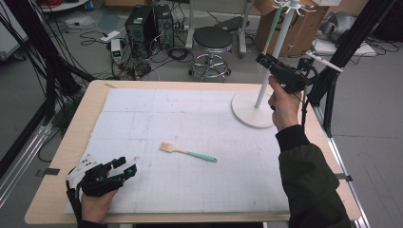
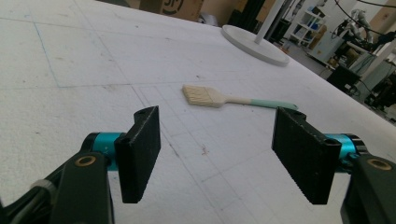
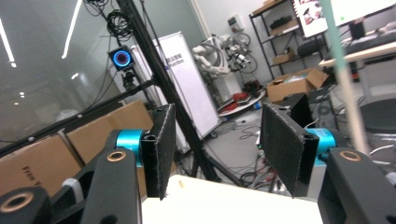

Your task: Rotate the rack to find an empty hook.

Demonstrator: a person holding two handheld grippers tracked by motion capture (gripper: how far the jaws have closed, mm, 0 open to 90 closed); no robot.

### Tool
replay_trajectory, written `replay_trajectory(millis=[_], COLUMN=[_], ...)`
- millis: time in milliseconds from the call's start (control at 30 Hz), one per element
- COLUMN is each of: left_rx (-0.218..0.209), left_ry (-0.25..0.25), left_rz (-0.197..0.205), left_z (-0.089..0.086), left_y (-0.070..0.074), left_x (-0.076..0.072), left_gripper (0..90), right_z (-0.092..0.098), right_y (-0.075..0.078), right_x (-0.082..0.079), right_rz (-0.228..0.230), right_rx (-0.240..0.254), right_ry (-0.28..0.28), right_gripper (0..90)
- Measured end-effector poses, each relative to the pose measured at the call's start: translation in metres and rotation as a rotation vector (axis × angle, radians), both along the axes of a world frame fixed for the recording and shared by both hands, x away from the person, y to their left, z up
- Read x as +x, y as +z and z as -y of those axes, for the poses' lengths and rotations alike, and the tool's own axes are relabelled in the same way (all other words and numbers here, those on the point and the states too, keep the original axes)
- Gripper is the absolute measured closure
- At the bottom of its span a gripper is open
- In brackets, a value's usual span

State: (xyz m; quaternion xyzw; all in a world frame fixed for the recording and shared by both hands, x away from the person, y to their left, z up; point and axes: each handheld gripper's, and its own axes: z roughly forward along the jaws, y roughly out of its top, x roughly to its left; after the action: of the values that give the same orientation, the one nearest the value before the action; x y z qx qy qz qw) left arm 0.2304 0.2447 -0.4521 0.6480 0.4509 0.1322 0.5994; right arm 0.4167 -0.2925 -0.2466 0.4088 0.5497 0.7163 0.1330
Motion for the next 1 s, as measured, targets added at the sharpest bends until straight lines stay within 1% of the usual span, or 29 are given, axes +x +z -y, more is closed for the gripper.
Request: replay_trajectory(millis=[33,67,133,200,300,400,467,600,733,800,833,867,1000], left_rx=[0.002,0.002,0.005,0.006,0.008,0.011,0.009,0.012,0.014,0.012,0.014,0.014,0.016], left_ry=[-0.003,-0.003,-0.006,-0.006,-0.006,-0.01,-0.007,-0.014,-0.019,-0.019,-0.019,-0.019,-0.021], left_rz=[-0.001,-0.001,0.002,0.002,0.001,0.001,0.003,0.005,0.008,0.008,0.008,0.008,0.008], left_z=[0.0,0.0,0.0,0.001,0.001,0.001,0.001,0.002,0.001,0.001,0.001,0.001,0.002], left_y=[0.0,0.0,0.0,0.0,0.0,0.0,0.0,0.0,0.0,0.0,0.0,0.0,0.0], left_x=[0.0,0.0,-0.001,-0.001,-0.001,-0.001,-0.001,-0.001,-0.001,-0.002,-0.002,-0.002,-0.002], left_gripper=[33.3,33.3,33.3,33.4,33.4,33.4,33.4,33.4,33.7,33.7,33.7,33.7,33.6], right_z=[-0.003,-0.006,-0.011,-0.014,-0.021,-0.03,-0.036,-0.047,-0.064,-0.073,-0.079,-0.084,-0.1], right_y=[-0.004,-0.008,-0.016,-0.02,-0.024,-0.029,-0.032,-0.045,-0.059,-0.067,-0.071,-0.075,-0.09], right_x=[-0.001,-0.002,-0.004,-0.006,-0.008,-0.013,-0.015,-0.018,-0.022,-0.024,-0.026,-0.028,-0.032], right_rz=[-0.003,-0.022,-0.032,-0.038,-0.067,-0.058,-0.065,-0.086,-0.111,-0.128,-0.142,-0.143,-0.171], right_rx=[-0.006,-0.01,-0.012,-0.024,-0.039,-0.034,-0.045,-0.057,-0.094,-0.103,-0.114,-0.129,-0.142], right_ry=[0.005,0.013,0.025,0.03,0.046,0.064,0.072,0.092,0.123,0.146,0.164,0.168,0.194], right_gripper=[46.2,46.2,46.5,47.2,47.5,47.3,47.2,46.8,48.5,48.9,48.8,48.4,47.0])
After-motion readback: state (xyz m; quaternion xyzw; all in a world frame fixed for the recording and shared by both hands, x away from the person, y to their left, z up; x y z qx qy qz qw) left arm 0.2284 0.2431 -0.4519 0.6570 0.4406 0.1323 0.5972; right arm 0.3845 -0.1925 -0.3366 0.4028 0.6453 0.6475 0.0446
